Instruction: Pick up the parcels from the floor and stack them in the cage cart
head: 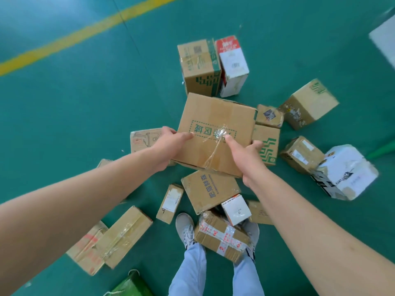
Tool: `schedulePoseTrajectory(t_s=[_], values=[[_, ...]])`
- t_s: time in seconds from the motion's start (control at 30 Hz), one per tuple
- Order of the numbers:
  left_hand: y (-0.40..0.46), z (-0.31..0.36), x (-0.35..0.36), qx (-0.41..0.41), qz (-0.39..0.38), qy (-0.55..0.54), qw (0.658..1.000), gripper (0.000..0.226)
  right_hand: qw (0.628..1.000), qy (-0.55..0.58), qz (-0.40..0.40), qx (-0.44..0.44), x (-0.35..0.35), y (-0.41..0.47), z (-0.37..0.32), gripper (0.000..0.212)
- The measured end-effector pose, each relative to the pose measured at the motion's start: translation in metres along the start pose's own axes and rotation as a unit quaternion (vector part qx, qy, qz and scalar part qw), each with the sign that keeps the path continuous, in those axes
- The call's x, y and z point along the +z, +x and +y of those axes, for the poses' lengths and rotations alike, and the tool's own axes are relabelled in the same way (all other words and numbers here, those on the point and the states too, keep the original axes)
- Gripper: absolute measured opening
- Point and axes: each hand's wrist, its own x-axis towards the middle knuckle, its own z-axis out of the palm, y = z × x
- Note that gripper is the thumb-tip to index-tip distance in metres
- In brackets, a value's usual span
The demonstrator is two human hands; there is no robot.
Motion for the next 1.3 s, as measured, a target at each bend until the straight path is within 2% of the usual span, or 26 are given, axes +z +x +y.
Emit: schedulePoseTrajectory(t_s=[0.13,0.3,0.5,0.67,0.73,0.83,0.9,1.07,1.2,1.3], values=[[-0.09,0.036,-0.005,0.03,-0.065,-0.006,0.997,0.063,0.996,-0.005,0.072,-0.043,-0.046,-0.086,-0.023,0.09],[-0.203,0.067,0.001,0.072,-0.123,0.053,0.988,0.068,0.991,-0.031,0.114,-0.069,-0.11,-0.19,-0.03,0.11],[-0.303,0.071,0.027,0.105,-0.168,0.136,0.971,0.072,0.984,0.05,0.161,-0.057,-0.177,-0.285,0.0,0.108],[-0.375,0.069,0.064,0.129,-0.189,0.146,0.963,0.061,0.972,0.096,0.204,-0.066,-0.221,-0.353,0.036,0.105],[-0.404,0.066,0.082,0.14,-0.2,0.15,0.958,0.059,0.965,0.124,0.224,-0.053,-0.241,-0.379,0.057,0.105],[-0.453,0.053,0.113,0.159,-0.233,0.154,0.947,0.056,0.946,0.184,0.263,-0.041,-0.279,-0.424,0.097,0.081],[-0.486,0.039,0.139,0.17,-0.268,0.161,0.934,0.066,0.933,0.209,0.291,-0.045,-0.307,-0.46,0.13,0.074],[-0.565,-0.006,0.192,0.195,-0.349,0.222,0.889,0.087,0.913,0.241,0.326,-0.054,-0.354,-0.529,0.209,0.096],[-0.622,-0.056,0.231,0.211,-0.369,0.257,0.868,0.068,0.891,0.307,0.332,-0.038,-0.377,-0.589,0.286,0.091],[-0.654,-0.095,0.262,0.224,-0.391,0.292,0.844,0.066,0.872,0.346,0.346,0.008,-0.383,-0.619,0.343,0.12]])
